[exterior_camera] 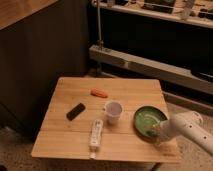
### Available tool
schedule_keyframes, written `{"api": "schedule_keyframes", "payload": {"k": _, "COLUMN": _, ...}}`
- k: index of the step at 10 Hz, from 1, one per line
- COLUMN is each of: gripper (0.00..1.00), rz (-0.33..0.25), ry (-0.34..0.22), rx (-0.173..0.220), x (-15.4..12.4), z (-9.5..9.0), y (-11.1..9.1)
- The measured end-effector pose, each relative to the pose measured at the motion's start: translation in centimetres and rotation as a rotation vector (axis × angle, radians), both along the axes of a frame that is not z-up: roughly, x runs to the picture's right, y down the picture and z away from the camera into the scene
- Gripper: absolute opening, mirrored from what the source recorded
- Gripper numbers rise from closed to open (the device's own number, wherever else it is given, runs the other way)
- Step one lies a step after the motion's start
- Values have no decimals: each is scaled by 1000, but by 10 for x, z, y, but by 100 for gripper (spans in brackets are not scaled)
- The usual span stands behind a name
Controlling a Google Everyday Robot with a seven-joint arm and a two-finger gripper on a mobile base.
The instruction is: Drag the ceramic bowl in a circle
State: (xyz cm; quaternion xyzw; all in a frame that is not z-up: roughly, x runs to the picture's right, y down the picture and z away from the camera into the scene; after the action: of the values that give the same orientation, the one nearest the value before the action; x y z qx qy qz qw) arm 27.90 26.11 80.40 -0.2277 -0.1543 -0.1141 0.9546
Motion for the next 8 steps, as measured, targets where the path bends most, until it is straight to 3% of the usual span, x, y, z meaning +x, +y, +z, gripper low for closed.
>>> {"api": "schedule_keyframes", "payload": {"k": 3, "gripper": 21, "rz": -12, "ry": 4, "rx": 3, "x": 3, "z": -2, "y": -1}}
{"api": "schedule_keyframes", "payload": {"k": 5, "gripper": 8, "rz": -8, "ry": 7, "rx": 0, "x": 1, "z": -3, "y": -5}}
{"api": "schedule_keyframes", "payload": {"k": 8, "gripper": 7, "rz": -29, "ry": 22, "rx": -17, "x": -6, "z": -4, "y": -10}}
